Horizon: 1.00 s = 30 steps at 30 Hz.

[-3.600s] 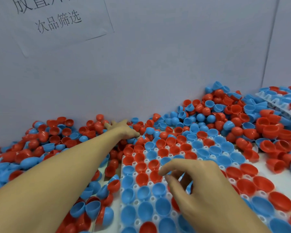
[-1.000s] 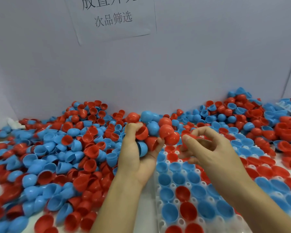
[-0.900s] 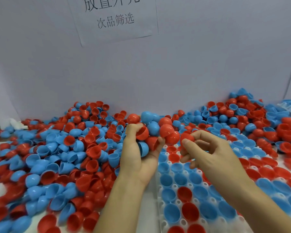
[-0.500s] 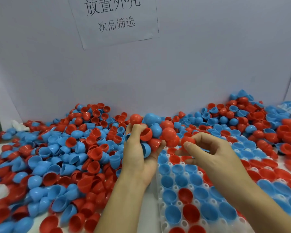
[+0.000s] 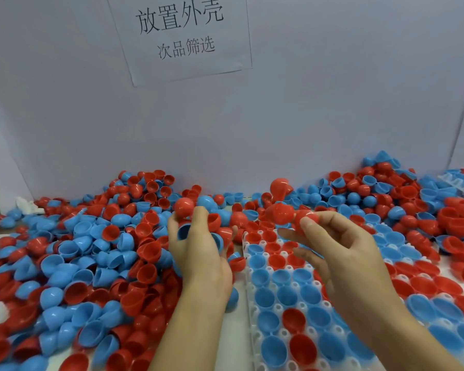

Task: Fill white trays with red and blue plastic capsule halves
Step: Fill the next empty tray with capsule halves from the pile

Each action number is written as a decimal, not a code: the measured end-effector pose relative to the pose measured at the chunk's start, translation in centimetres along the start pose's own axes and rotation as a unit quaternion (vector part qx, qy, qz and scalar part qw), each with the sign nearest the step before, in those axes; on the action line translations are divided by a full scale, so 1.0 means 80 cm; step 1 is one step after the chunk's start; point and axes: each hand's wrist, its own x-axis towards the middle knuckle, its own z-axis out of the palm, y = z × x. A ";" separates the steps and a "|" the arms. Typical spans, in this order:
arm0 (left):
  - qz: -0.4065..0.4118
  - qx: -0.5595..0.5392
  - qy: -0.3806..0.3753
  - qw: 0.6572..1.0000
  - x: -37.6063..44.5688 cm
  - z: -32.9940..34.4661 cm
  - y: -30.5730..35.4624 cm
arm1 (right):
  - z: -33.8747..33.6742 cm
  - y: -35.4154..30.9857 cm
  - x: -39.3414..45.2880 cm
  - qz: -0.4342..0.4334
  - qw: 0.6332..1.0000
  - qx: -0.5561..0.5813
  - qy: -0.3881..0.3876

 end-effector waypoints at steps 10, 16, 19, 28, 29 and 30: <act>0.067 0.185 -0.253 0.947 -0.024 0.012 -0.010 | 0.017 0.002 -0.003 0.028 0.989 0.146 0.017; 0.028 0.173 -0.278 0.944 -0.031 0.016 -0.013 | 0.012 -0.001 -0.003 0.013 0.998 0.058 0.024; 0.003 0.163 -0.285 0.944 -0.031 0.015 -0.011 | 0.010 -0.003 -0.002 0.007 1.000 0.016 0.015; -0.041 0.160 -0.345 0.924 -0.026 0.009 -0.005 | 0.000 -0.007 0.000 0.003 0.999 -0.030 -0.017; -0.047 0.153 -0.347 0.924 -0.025 0.008 -0.004 | -0.001 -0.008 0.000 0.008 1.000 -0.020 -0.022; -0.051 0.147 -0.353 0.923 -0.024 0.008 -0.004 | -0.002 -0.008 0.001 0.010 0.999 -0.013 -0.027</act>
